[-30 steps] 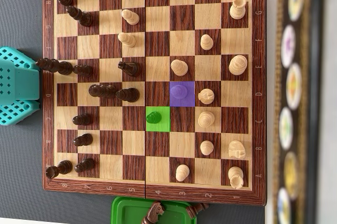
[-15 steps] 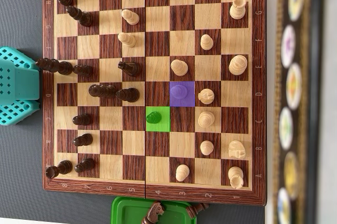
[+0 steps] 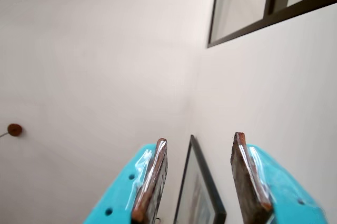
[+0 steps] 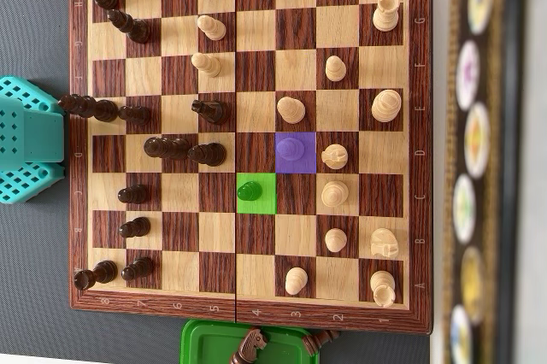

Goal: Play chess

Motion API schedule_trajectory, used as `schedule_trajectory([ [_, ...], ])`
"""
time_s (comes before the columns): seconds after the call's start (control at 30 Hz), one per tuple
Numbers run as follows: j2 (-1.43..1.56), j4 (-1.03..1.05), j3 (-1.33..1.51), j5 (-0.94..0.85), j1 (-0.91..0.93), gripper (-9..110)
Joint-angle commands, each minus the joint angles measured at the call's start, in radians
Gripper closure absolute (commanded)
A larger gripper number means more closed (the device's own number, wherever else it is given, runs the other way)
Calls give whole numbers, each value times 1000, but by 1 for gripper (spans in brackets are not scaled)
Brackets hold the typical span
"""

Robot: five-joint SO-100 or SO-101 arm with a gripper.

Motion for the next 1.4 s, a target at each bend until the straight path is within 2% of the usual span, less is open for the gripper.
schedule_trajectory([
  [0.0,-9,-3,20,5,-6,83],
  [1.13,-9,-2,20,-3,-6,83],
  [1.37,-11,80,-25,-6,5,84],
])
